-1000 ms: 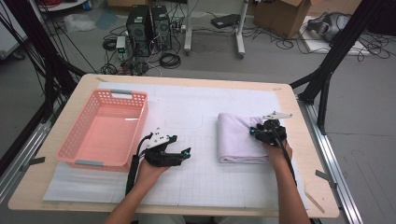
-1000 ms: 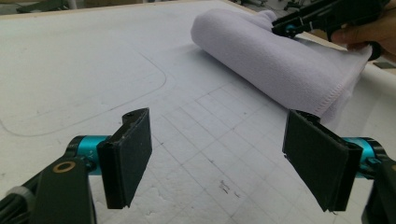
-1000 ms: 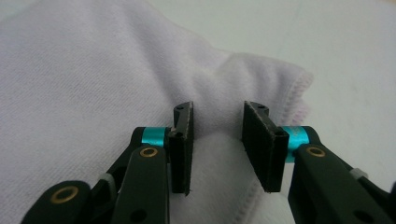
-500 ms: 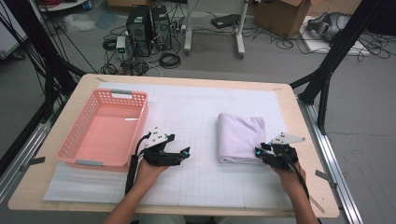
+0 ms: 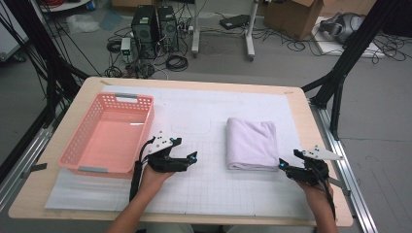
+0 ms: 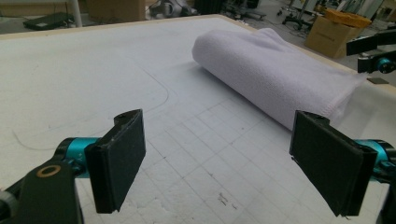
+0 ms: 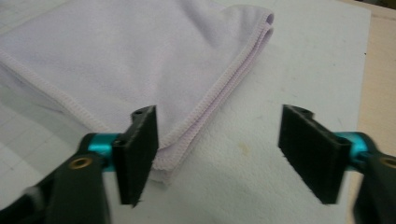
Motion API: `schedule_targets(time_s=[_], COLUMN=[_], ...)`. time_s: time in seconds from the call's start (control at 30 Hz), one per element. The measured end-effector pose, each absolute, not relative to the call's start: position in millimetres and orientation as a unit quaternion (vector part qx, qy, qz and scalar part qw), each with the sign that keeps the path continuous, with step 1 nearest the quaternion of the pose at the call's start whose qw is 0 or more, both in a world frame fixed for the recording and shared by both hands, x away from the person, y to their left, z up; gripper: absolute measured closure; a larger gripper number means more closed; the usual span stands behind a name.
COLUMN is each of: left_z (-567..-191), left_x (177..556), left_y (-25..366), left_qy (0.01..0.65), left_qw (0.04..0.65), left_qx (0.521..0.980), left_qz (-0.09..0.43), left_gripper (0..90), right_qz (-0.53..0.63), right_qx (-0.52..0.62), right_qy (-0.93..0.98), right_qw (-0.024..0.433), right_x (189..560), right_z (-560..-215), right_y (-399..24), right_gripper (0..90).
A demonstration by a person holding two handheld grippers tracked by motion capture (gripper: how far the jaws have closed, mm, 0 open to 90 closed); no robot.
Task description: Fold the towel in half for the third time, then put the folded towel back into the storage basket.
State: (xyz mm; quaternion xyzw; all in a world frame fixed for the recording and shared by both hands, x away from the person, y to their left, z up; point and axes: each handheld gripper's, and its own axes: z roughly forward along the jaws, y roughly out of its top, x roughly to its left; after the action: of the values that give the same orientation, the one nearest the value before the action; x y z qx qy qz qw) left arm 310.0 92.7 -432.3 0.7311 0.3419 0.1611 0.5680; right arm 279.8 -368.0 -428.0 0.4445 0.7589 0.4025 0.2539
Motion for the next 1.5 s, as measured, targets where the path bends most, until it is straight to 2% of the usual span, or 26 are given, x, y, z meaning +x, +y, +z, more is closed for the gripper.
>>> schedule_targets(time_s=[0.2, 1.27, 1.43, 1.5], left_z=[-432.3, -436.4, -428.4, -423.8], left_x=[310.1, 313.4, 318.3, 322.3], left_y=[93.0, 88.0, 79.5, 72.5], left_qy=[0.341, 0.333, 0.339, 0.344], left_qw=[0.569, 0.565, 0.56, 0.557], left_qx=[0.732, 0.739, 0.748, 0.748], left_qz=[0.155, 0.157, 0.111, 0.108], left_gripper=[19.3, 19.9, 22.2, 18.7], right_qz=[0.415, 0.416, 0.421, 0.417], right_qx=[0.439, 0.44, 0.435, 0.434], right_qy=[0.755, 0.757, 0.757, 0.76], right_qw=[0.255, 0.245, 0.247, 0.246], right_x=[279.3, 275.6, 275.2, 275.0], right_z=[-426.1, -427.5, -426.4, -426.7], right_y=[-370.2, -373.6, -373.1, -372.1], right_gripper=[20.6, 19.8, 19.2, 19.1])
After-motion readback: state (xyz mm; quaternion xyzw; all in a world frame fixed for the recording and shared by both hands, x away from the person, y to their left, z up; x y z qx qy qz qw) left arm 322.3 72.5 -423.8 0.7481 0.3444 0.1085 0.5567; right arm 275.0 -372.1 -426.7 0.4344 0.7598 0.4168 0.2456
